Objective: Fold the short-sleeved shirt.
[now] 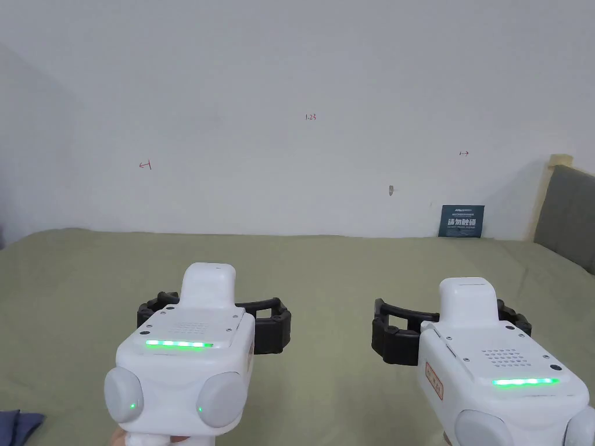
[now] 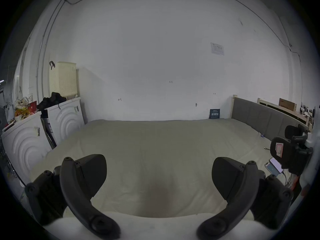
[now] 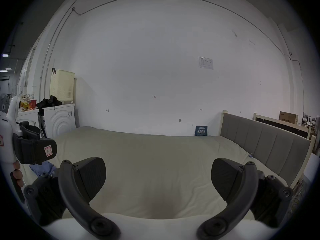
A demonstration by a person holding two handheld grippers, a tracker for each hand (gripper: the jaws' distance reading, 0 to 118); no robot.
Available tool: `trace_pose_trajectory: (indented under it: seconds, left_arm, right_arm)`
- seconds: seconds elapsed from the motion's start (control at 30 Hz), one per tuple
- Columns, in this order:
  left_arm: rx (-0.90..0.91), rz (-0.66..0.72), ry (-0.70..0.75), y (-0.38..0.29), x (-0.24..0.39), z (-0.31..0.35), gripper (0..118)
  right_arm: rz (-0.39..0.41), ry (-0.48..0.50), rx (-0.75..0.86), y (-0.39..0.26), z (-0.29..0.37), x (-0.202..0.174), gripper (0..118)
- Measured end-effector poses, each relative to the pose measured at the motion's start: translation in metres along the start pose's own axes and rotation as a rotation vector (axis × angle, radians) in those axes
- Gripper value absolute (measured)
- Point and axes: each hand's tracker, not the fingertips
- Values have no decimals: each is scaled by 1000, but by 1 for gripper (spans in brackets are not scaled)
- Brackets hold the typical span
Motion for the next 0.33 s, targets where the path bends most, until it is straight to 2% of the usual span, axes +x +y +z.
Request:
trace_pose_trajectory:
  seconds: [0.13,0.27,0.33]
  left_arm:
    - [7,5,73,4,1,1,118]
    - [-32,27,55,10,-8,-5,118]
    - [-79,93,87,16,-11,-11,118]
  right_arm:
    - [4,3,-1,-1,0,-1,118]
    - [2,8,-2,-1,2,-2,118]
    - [5,11,0,0,2,-3,118]
